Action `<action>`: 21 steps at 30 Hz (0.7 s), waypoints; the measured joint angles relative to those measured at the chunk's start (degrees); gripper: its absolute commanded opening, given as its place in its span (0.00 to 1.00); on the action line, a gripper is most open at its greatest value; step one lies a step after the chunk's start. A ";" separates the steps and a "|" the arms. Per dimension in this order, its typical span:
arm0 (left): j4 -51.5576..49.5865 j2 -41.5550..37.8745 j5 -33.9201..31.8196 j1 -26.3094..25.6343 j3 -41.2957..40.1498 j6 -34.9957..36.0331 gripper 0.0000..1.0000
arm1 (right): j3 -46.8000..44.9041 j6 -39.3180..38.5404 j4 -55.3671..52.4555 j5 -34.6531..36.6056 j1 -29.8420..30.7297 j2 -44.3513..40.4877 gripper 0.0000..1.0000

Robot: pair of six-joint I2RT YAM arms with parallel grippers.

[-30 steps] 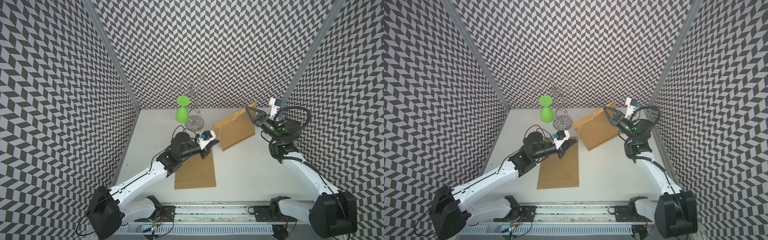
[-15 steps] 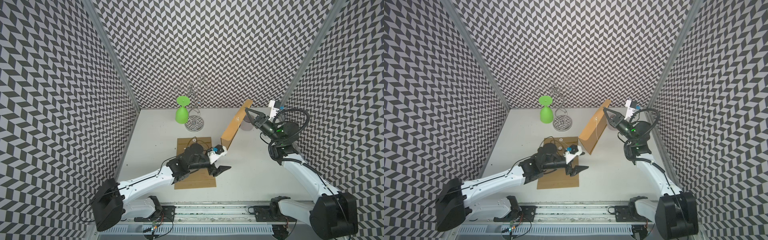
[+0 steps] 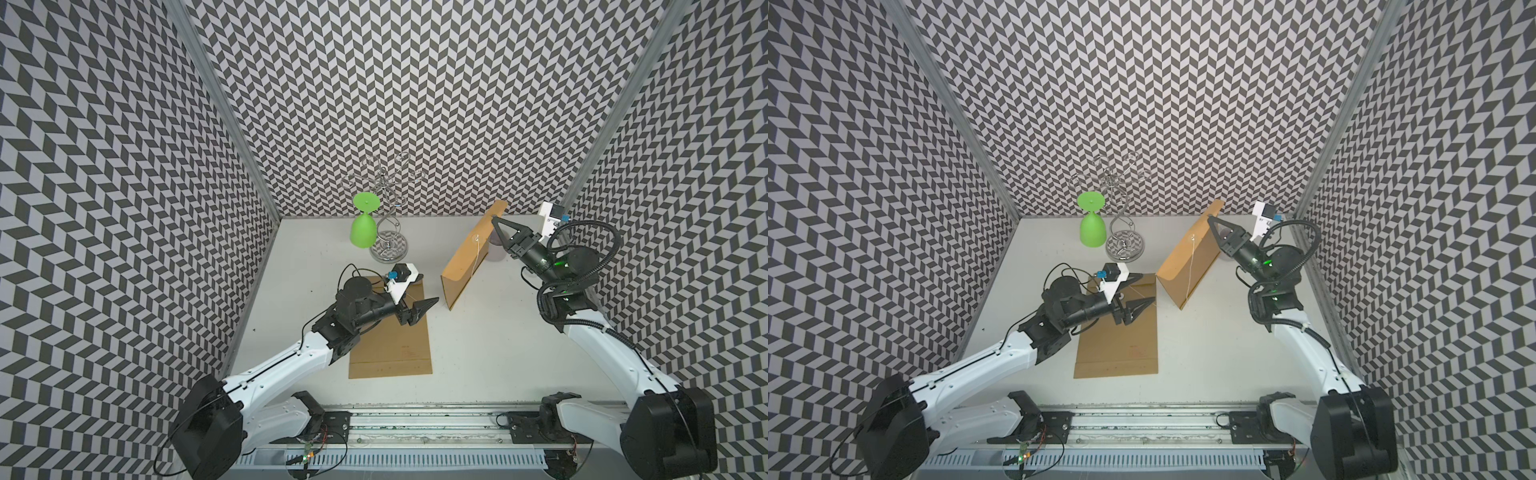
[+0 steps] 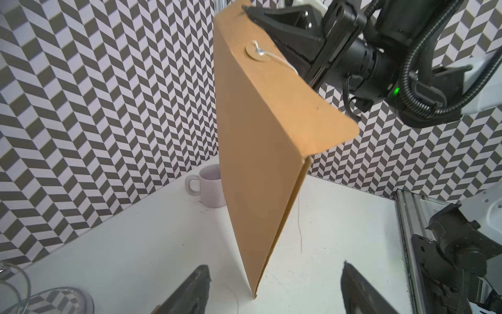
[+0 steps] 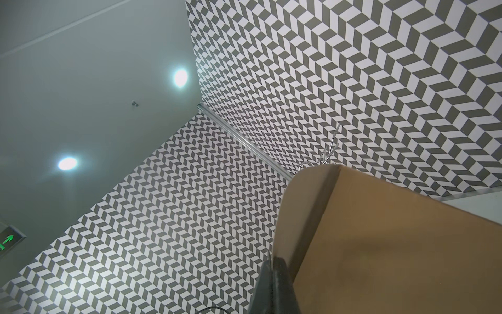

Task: Close the mouth of the file bag
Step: Adjust the file bag.

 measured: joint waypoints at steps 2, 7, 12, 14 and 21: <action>2.08 1.11 -1.44 -1.55 0.00 0.59 0.73 | 0.00 0.37 0.09 0.00 0.00 0.00 0.00; 6.78 3.74 -4.09 -3.58 0.72 1.66 0.62 | 0.00 1.01 0.15 0.00 0.00 0.00 0.00; 11.82 7.13 -9.07 -3.69 1.20 1.05 0.45 | 0.00 1.66 0.37 0.00 0.00 0.00 0.00; 12.83 8.28 -10.38 -3.67 1.60 0.94 0.36 | 0.00 1.86 0.59 0.00 0.00 0.00 0.00; 15.63 9.18 -11.76 -3.69 3.06 2.36 0.00 | 0.00 1.68 0.50 0.61 -0.04 0.00 0.08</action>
